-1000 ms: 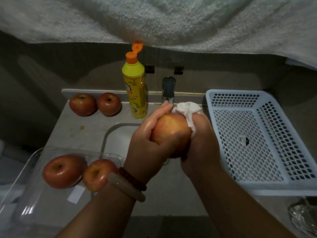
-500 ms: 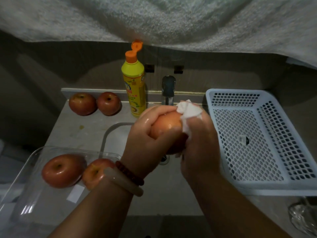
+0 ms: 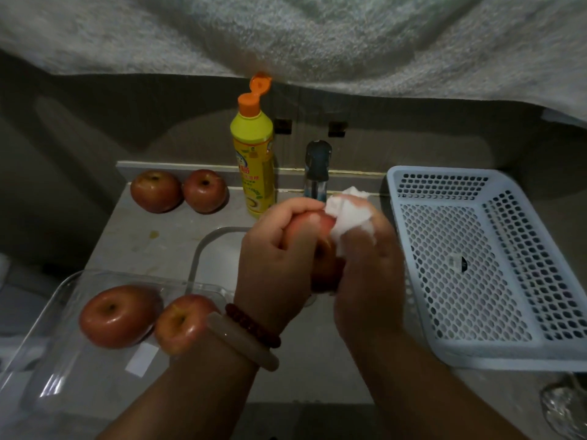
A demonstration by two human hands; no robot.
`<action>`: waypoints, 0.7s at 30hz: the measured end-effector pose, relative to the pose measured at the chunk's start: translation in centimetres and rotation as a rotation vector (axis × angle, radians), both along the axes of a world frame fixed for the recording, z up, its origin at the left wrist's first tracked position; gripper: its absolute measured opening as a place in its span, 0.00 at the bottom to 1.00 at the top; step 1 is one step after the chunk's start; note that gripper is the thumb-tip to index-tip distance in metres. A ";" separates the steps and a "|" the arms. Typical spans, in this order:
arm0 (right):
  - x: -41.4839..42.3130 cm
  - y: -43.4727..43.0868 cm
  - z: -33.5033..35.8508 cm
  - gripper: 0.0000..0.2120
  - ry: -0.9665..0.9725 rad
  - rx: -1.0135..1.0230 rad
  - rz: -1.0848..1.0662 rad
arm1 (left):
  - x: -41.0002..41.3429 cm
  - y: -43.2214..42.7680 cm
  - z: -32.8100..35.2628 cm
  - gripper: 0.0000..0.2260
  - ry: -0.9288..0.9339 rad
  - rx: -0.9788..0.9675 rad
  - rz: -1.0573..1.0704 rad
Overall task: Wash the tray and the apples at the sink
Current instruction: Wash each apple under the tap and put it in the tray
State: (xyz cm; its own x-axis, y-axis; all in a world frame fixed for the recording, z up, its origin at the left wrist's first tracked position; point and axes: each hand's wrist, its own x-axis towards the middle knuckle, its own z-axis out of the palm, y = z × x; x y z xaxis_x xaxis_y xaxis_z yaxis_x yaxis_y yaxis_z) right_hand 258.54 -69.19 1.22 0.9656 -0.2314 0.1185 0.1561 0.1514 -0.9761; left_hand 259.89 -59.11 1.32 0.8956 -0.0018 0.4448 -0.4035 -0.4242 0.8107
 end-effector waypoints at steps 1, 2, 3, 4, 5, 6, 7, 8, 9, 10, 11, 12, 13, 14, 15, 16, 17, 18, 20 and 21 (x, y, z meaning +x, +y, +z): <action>0.4 -0.1 -0.1 0.15 0.147 0.250 0.066 | 0.1 0.5 -0.3 0.11 0.016 -0.072 -0.020; 0.8 -0.4 -0.2 0.15 0.210 0.363 0.114 | 0.1 0.0 0.0 0.12 0.046 -0.114 -0.031; 0.9 -0.5 -0.3 0.14 0.203 0.347 0.128 | 0.0 -0.4 0.5 0.12 0.052 -0.116 -0.022; 1.0 -0.4 0.0 0.14 0.144 0.272 0.111 | -0.2 -1.0 0.0 0.13 0.099 -0.138 0.009; 0.7 -0.2 0.2 0.15 0.057 0.154 0.063 | -0.1 -1.5 0.2 0.15 0.152 -0.243 0.034; 0.4 0.0 0.2 0.16 -0.062 -0.037 0.001 | -0.1 -1.4 0.3 0.16 0.221 -0.364 0.025; 0.2 0.0 -0.1 0.17 -0.202 -0.281 -0.056 | 0.0 -1.1 0.4 0.18 0.294 -0.468 -0.003; -0.1 -0.1 -0.5 0.17 -0.332 -0.500 -0.090 | 0.0 -1.0 0.4 0.20 0.318 -0.547 0.004; -0.4 -0.3 -1.0 0.17 -0.440 -0.663 -0.100 | 0.0 -0.8 1.2 0.21 0.387 -0.723 -0.070; -0.6 -0.4 -1.1 0.16 -0.499 -0.744 -0.074 | 0.0 -0.2 0.9 0.21 0.377 -0.794 -0.118; -0.8 -0.4 -1.0 0.17 -0.514 -0.740 -0.042 | -0.3 0.3 0.8 0.20 0.358 -0.808 -0.179; -0.8 -0.3 -0.5 0.17 -0.485 -0.644 -0.014 | -0.3 0.4 0.8 0.20 0.409 -0.842 -0.132; -0.8 -0.1 0.4 0.16 -0.364 -0.443 0.026 | -0.4 0.1 1.4 0.21 0.430 -0.808 -0.104; -0.6 0.1 1.2 0.15 -0.178 -0.170 0.084 | -0.4 0.2 1.1 0.21 0.502 -0.840 -0.152; -0.2 0.0 1.6 0.14 -0.001 0.075 0.165 | -0.5 0.1 1.3 0.22 0.532 -0.852 -0.162; 0.2 -0.2 1.8 0.14 0.126 0.227 0.242 | -0.6 -0.1 1.2 0.22 0.531 -0.835 -0.145; 0.4 -0.7 1.7 0.15 0.132 0.227 0.295 | -0.7 -0.4 1.5 0.21 0.518 -0.832 -0.122; 0.6 -0.6 2.0 0.16 0.171 0.254 0.298 | -0.8 -0.6 1.7 0.20 0.515 -0.847 -0.102; -0.1 -0.1 2.6 0.18 0.019 0.032 0.216 | -0.7 -0.5 2.0 0.17 0.595 -0.961 -0.109; -0.5 0.0 2.4 0.18 -0.115 -0.195 0.139 | -0.6 -0.5 2.0 0.16 0.663 -1.011 -0.126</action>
State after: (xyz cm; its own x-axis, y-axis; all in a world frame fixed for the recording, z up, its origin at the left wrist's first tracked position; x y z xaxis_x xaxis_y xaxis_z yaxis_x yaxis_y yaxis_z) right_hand 258.07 -69.17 3.62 0.9642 -0.0598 0.2585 0.2584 -0.0102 -0.9660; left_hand 259.28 -59.60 3.30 0.9685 -0.0225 -0.2479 0.2216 0.5313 0.8177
